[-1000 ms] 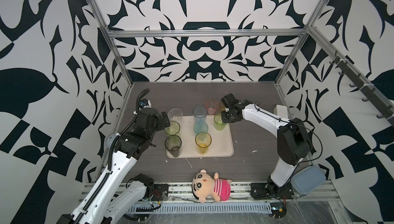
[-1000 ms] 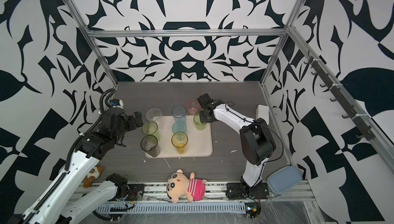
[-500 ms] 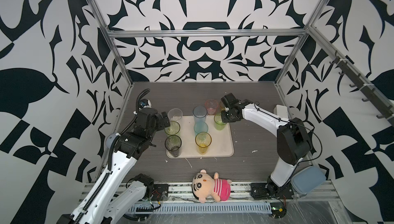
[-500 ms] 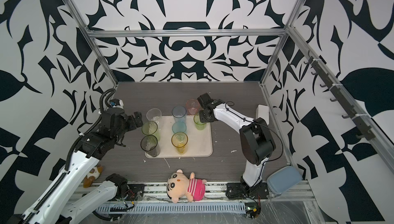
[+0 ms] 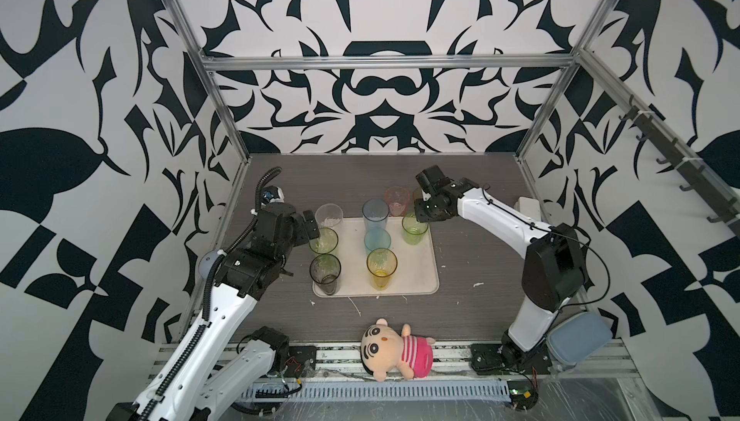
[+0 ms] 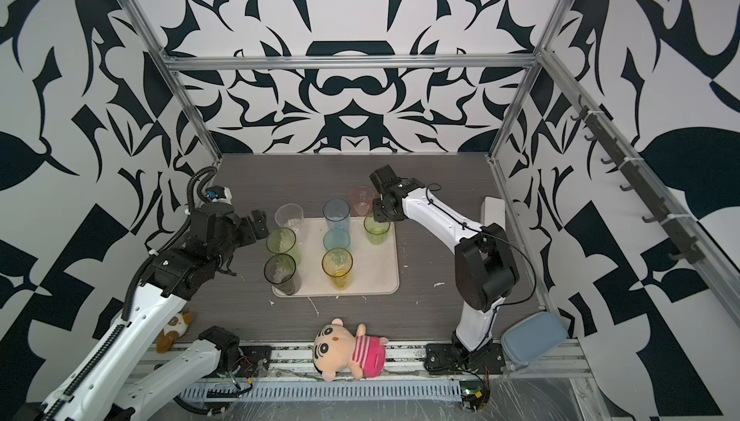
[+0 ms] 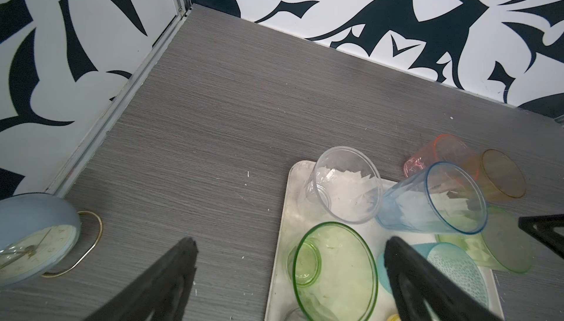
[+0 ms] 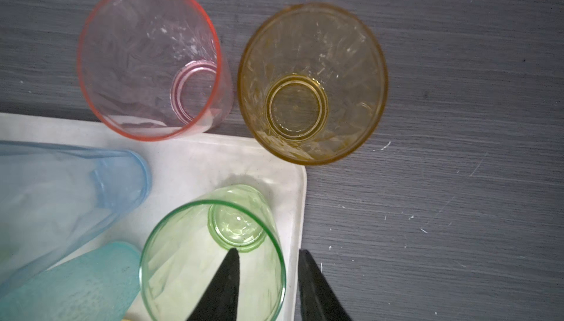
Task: Place the glasses into the tray
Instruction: Place the glass on the tray, then pick up the glass from the top-center of the table.
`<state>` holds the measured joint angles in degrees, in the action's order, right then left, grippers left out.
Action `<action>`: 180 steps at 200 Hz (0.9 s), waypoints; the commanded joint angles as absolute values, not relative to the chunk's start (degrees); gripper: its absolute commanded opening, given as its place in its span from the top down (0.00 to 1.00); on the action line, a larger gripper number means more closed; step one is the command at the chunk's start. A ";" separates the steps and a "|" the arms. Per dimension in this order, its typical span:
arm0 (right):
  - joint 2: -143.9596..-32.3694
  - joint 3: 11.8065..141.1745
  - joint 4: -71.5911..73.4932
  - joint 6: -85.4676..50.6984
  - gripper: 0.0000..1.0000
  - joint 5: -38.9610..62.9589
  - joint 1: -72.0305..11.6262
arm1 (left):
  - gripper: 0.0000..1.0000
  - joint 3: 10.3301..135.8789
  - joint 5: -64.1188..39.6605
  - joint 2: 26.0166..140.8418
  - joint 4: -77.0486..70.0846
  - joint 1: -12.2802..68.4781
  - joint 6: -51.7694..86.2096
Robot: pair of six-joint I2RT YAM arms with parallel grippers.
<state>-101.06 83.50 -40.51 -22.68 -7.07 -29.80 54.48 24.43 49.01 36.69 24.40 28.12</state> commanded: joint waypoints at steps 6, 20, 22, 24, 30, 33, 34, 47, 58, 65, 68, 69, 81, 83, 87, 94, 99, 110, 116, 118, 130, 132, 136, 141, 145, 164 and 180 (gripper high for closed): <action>-97.61 88.22 -41.53 -20.85 0.60 -8.08 -29.68 | 0.00 53.88 24.35 47.74 36.99 24.60 28.83; -98.18 89.86 -41.39 -20.05 0.60 -8.26 -29.67 | 0.00 53.84 24.26 47.21 36.99 24.59 28.92; -98.31 90.23 -41.39 -19.98 0.60 -8.31 -29.68 | 0.00 53.87 24.26 47.18 37.00 24.61 28.92; -98.45 90.61 -41.40 -19.85 0.60 -8.34 -29.68 | 0.00 53.87 24.26 47.08 37.05 24.56 28.92; -98.99 91.56 -41.40 -19.44 0.60 -8.35 -29.68 | 0.00 53.88 24.28 46.95 37.12 24.54 28.92; -99.17 92.11 -41.40 -19.18 0.60 -8.35 -29.70 | 0.00 53.82 24.30 46.87 37.09 24.60 28.92; -99.28 92.28 -41.40 -19.13 0.60 -8.35 -29.66 | 0.00 53.85 24.33 46.90 37.09 24.61 28.92; -100.74 94.34 -41.40 -18.32 0.60 -8.51 -29.64 | 0.00 53.88 24.49 46.68 37.43 24.59 28.92; -102.12 96.40 -41.46 -17.58 0.60 -8.52 -29.69 | 0.00 54.01 24.61 46.67 37.77 24.57 28.92; -103.09 97.63 -41.46 -17.21 0.60 -8.53 -29.64 | 0.00 54.07 24.69 46.67 38.03 24.59 28.92; -103.42 98.07 -41.44 -17.00 0.60 -8.53 -29.62 | 0.00 54.04 24.70 46.67 38.13 24.61 28.92; -103.57 98.30 -41.42 -16.94 0.60 -8.53 -29.66 | 0.00 54.05 24.65 46.67 38.18 24.61 28.92; -105.06 99.98 -41.14 -15.93 0.59 -8.27 -29.59 | 0.00 54.14 24.78 46.50 38.38 24.60 29.00; -105.28 100.27 -41.07 -15.76 0.59 -8.26 -29.61 | 0.00 54.14 24.78 46.50 38.33 24.56 29.00; -105.77 100.68 -40.74 -15.45 0.59 -8.33 -29.62 | 0.00 54.14 24.77 46.41 38.41 24.57 29.00; -106.46 101.20 -40.24 -15.04 0.59 -8.35 -29.54 | 0.00 54.14 24.88 46.32 38.42 24.61 29.00; -106.98 101.68 -40.02 -14.86 0.59 -8.28 -29.38 | 0.00 54.09 24.97 46.26 38.44 24.60 28.95; -108.23 102.93 -39.82 -14.49 0.59 -7.77 -29.09 | 0.00 54.19 25.03 46.08 38.63 24.57 29.03; -108.89 103.68 -39.66 -14.35 0.59 -7.48 -29.00 | 0.00 54.18 25.03 46.06 38.73 24.55 29.09; -109.14 103.88 -39.64 -14.35 0.59 -7.41 -28.89 | 0.00 54.22 25.04 46.06 38.75 24.60 29.09; -110.62 105.32 -39.64 -14.11 0.59 -6.72 -28.66 | 0.00 54.18 25.23 46.05 38.94 24.57 29.14; -110.82 105.54 -39.64 -14.05 0.59 -6.65 -28.59 | 0.00 54.17 25.23 46.05 39.00 24.55 29.17; -111.30 106.00 -39.64 -14.06 0.59 -6.47 -28.50 | 0.00 54.19 25.22 46.05 39.10 24.61 29.18; -111.87 106.51 -39.64 -13.91 0.59 -6.23 -28.38 | 0.00 54.19 25.31 46.05 39.14 24.61 29.18; -112.27 106.86 -39.64 -13.88 0.59 -5.96 -28.26 | 0.00 54.22 25.31 46.07 39.26 24.58 29.18; -114.69 108.63 -39.70 -13.50 0.59 -4.87 -27.90 | 0.00 54.23 25.52 45.97 39.62 24.58 29.27; -116.34 109.74 -39.80 -13.40 0.59 -4.10 -27.60 | 0.00 54.23 25.74 45.79 39.79 24.57 29.35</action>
